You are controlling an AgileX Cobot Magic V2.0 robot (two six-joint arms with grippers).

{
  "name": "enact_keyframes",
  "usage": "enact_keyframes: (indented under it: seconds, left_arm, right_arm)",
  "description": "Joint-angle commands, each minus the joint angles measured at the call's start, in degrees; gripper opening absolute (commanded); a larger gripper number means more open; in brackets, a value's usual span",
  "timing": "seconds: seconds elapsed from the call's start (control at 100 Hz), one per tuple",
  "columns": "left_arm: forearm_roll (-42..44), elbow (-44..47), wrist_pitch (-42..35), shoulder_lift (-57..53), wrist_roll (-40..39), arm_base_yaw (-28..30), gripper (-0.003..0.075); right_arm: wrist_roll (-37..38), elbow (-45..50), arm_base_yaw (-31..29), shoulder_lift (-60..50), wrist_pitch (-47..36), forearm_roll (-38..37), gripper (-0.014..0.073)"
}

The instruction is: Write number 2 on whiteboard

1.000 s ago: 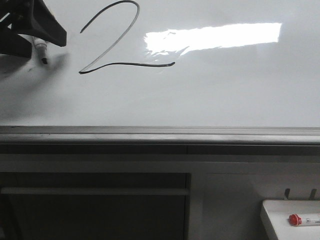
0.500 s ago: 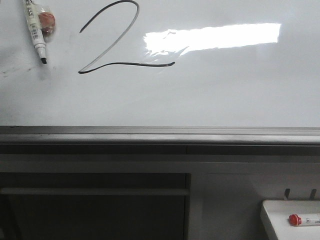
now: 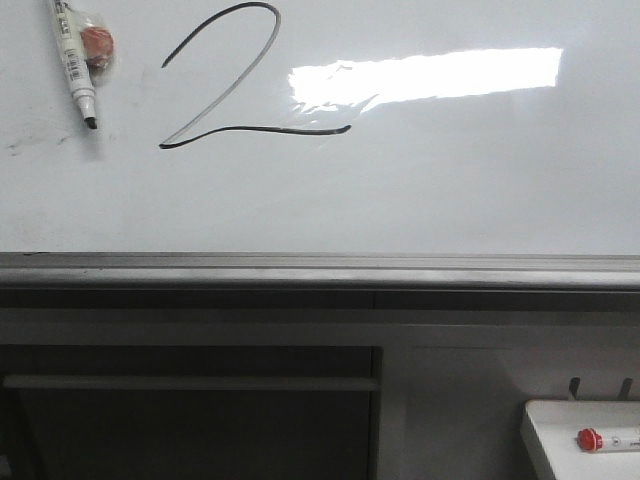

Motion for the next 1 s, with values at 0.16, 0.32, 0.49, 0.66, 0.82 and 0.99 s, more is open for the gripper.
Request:
enact_keyframes:
  seconds: [0.16,0.32,0.49,0.66,0.82,0.99]
  left_arm:
    - [-0.6,7.5,1.3,-13.8,-0.4,0.1,-0.002]
    - [-0.9,9.6,1.6,-17.1,-0.4,0.1,-0.002]
    - [-1.0,9.9,1.6,-17.1,-0.4,0.1,-0.002]
    - [-1.0,9.9,1.6,-17.1,-0.4,0.1,-0.002]
    - [-1.0,9.9,1.6,-17.1,-0.4,0.1,-0.002]
    - [-1.6,11.2,0.6,-17.1,-0.4,0.1,-0.002]
  right_arm:
    - [-0.6,13.4,-0.4,-12.0,-15.4,0.4,-0.0071]
    - [-0.6,14.2,-0.4,-13.9,-15.5,0.7,-0.0071]
    - [-0.6,14.2,-0.4,-13.9,-15.2,0.9,-0.0071]
    - [-0.6,14.3,-0.4,-13.9,-15.2,0.9,-0.0071]
    - [-0.6,14.3,-0.4,-13.9,-15.2,0.9,-0.0071]
    - [-0.6,14.3,-0.4,-13.9,-15.2,0.9,-0.0071]
